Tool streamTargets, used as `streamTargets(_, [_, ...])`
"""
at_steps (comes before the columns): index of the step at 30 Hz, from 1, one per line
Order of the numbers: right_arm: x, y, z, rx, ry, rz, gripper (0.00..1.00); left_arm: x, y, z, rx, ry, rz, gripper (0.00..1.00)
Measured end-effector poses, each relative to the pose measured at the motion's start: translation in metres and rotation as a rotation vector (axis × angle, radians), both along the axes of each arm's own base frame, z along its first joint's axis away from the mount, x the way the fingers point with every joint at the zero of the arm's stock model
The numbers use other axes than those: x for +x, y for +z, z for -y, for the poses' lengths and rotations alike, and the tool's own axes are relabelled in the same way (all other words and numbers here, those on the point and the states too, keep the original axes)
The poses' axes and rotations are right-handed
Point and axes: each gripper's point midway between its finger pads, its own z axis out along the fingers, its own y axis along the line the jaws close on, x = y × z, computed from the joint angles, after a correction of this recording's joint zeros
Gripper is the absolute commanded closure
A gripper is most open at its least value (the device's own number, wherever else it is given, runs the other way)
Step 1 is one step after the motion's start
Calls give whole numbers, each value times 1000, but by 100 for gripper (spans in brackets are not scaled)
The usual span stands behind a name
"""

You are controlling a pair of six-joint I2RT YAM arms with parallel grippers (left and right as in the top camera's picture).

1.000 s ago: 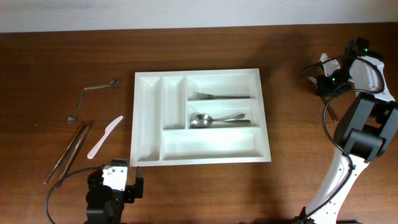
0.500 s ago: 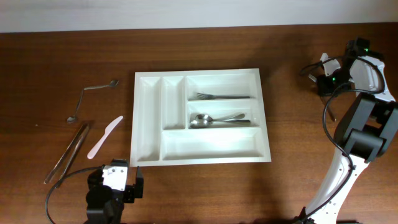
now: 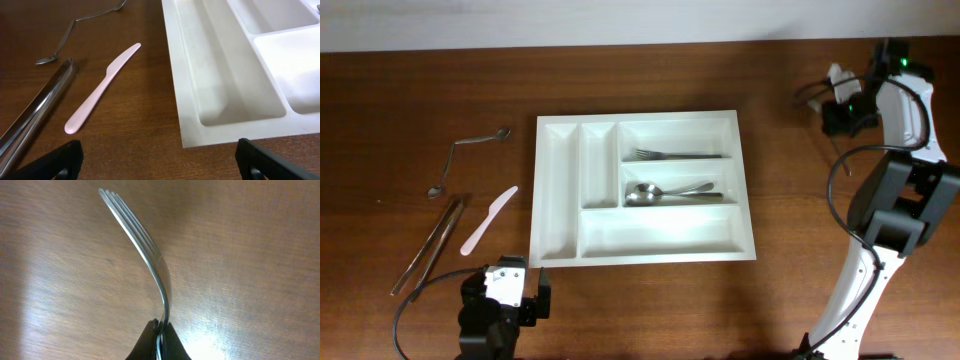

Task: Pack container
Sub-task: 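Carry the fork with the right gripper into the top compartment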

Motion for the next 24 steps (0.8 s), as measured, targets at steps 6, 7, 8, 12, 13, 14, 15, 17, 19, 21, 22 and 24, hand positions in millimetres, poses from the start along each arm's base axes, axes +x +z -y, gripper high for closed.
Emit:
streamTargets(6, [21, 36, -33, 14, 69, 73, 96, 0, 0, 0, 0, 0, 0, 1])
streamTargets(7, [21, 38, -38, 15, 79, 74, 96, 0, 0, 0, 0, 0, 0, 1])
streamTargets(8, [22, 41, -45, 16, 93, 74, 96, 0, 0, 0, 0, 0, 0, 1])
streamTargets(12, [20, 49, -74, 20, 167, 63, 96, 0, 0, 0, 0, 0, 0, 1])
streamTargets(13, [20, 51, -82, 22, 188, 62, 96, 0, 0, 0, 0, 0, 0, 1])
streamTargets(14, [20, 54, -91, 23, 216, 65, 96, 0, 0, 0, 0, 0, 0, 1])
streamTargets(15, [21, 58, -102, 20, 248, 72, 96, 0, 0, 0, 0, 0, 0, 1])
streamTargets(17, [22, 64, -121, 16, 308, 87, 96, 0, 0, 0, 0, 0, 0, 1])
streamTargets(19, [22, 69, -145, 9, 382, 102, 96, 0, 0, 0, 0, 0, 0, 1])
streamTargets(21, [21, 73, -165, 2, 442, 112, 96, 0, 0, 0, 0, 0, 0, 1])
streamTargets(22, [19, 74, -176, -1, 478, 114, 96, 0, 0, 0, 0, 0, 0, 1])
streamTargets(24, [15, 75, -195, -8, 539, 118, 96, 0, 0, 0, 0, 0, 0, 1])
